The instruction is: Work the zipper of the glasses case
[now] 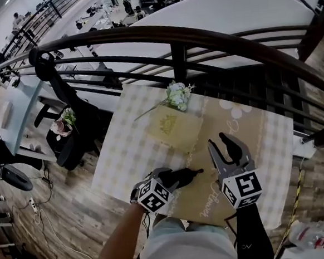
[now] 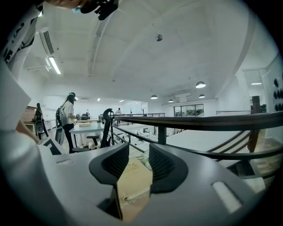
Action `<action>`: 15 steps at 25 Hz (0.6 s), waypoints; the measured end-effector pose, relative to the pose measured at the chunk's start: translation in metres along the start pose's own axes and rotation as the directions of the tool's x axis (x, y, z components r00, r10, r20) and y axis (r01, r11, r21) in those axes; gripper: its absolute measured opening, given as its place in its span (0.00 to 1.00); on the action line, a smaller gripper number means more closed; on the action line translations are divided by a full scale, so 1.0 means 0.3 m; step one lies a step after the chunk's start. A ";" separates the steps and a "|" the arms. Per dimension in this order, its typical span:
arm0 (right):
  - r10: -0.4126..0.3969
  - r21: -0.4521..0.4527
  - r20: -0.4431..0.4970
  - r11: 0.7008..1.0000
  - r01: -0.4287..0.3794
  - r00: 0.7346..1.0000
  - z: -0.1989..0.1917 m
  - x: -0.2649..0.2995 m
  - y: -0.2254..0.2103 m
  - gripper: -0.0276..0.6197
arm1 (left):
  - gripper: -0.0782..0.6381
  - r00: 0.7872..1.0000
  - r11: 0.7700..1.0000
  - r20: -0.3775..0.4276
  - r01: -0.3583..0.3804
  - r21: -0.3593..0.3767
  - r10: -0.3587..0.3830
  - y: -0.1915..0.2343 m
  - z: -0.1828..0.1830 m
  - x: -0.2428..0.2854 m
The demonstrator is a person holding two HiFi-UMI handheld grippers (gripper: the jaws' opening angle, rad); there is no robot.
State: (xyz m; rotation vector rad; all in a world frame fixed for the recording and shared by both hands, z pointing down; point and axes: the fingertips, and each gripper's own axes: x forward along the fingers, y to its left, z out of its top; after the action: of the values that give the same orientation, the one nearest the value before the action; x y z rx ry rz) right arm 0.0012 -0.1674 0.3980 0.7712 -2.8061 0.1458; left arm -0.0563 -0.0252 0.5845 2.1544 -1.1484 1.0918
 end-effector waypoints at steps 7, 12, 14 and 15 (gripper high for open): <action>0.046 0.000 -0.033 0.999 -0.046 0.998 -0.041 0.010 0.021 0.31 | 0.41 0.995 0.993 -0.078 0.060 -0.104 -0.068 -0.055 -0.068 0.067; 0.305 -0.143 -0.264 0.926 -0.350 0.915 -0.190 0.061 0.126 0.24 | 0.41 0.998 0.992 -0.030 0.057 -0.109 -0.061 -0.048 -0.065 0.063; 0.379 -0.268 -0.438 0.810 -0.521 0.815 -0.294 0.065 0.183 0.25 | 0.41 0.998 0.993 -0.026 0.054 -0.107 -0.057 -0.051 -0.063 0.063; 0.391 -0.327 -0.513 0.734 -0.596 0.764 -0.343 0.062 0.207 0.25 | 0.41 0.998 0.993 -0.024 0.054 -0.109 -0.057 -0.052 -0.063 0.062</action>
State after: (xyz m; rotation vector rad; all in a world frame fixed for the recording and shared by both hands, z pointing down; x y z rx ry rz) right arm -0.0268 -0.1075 0.5001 -0.1545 -2.3976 -0.2620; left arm -0.0450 -0.0124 0.6102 2.0699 -1.1033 1.0082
